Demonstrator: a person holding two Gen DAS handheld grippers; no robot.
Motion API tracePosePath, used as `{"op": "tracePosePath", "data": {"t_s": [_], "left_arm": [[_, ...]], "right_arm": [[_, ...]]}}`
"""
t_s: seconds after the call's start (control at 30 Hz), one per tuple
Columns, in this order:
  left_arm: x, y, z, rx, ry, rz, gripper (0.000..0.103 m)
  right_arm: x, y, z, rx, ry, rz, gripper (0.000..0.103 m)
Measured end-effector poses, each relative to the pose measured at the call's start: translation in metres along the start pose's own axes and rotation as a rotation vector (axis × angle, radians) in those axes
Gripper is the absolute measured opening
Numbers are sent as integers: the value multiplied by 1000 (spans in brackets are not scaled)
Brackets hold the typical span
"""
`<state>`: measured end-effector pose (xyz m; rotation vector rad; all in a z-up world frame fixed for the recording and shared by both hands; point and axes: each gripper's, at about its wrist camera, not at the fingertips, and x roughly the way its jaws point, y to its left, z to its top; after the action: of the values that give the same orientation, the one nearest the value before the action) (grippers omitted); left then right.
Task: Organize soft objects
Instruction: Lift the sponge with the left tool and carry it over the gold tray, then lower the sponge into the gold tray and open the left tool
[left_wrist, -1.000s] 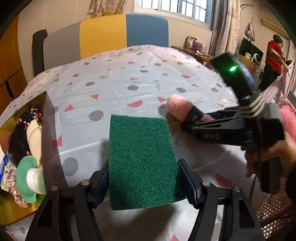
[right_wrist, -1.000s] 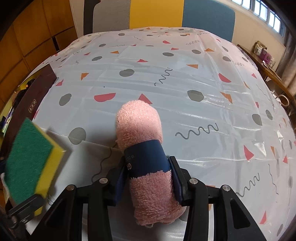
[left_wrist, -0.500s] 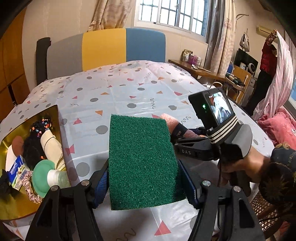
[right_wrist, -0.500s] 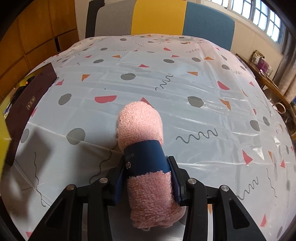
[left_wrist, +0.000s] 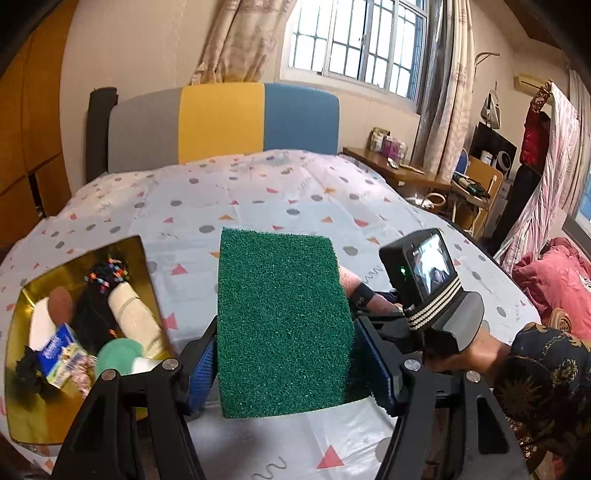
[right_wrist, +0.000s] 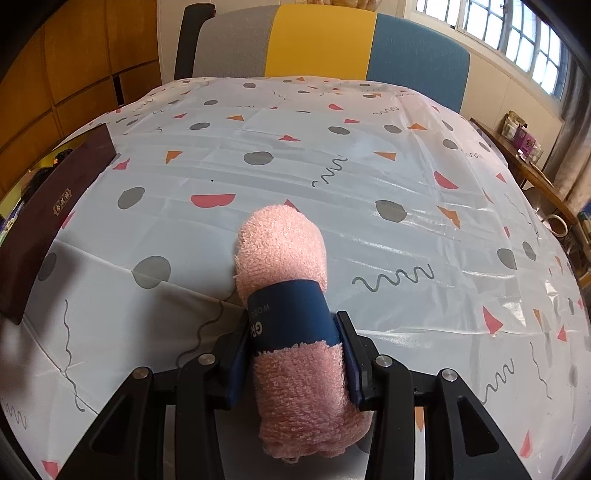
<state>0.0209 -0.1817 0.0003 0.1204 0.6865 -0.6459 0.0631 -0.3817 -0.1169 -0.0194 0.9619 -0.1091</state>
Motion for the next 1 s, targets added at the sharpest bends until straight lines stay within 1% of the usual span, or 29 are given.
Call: {"op": "tracePosePath", "data": {"t_s": [0.17,0.4,0.47,0.57,0.63,0.7,0.87,1.0], "left_arm": [[-7,14,1,-37,-2,-1,70],[-24,34,5,-83,-30,-3,70],[-32,42,7,-98,-44,4,70],[-46,65,12,-147,-64,25,70],[-58,85,15,-177,-88,64,70],[-72,109,15,-203,-108,127,70],[-95,167,0,-254,-107,331,70],[-102,198,-18,-322,-80,411,70]], "right_arm": [[0,0,0,1,1,-3,43],[0,0,0,-1,-4,-5,43],[0,0,0,-1,-4,-5,43],[0,0,0,-2,-6,-5,43],[0,0,-1,-4,-6,-6,43],[0,1,-1,-7,-5,-8,43],[0,2,-1,-12,-5,-13,43],[0,3,-1,-15,-5,-18,43]]}}
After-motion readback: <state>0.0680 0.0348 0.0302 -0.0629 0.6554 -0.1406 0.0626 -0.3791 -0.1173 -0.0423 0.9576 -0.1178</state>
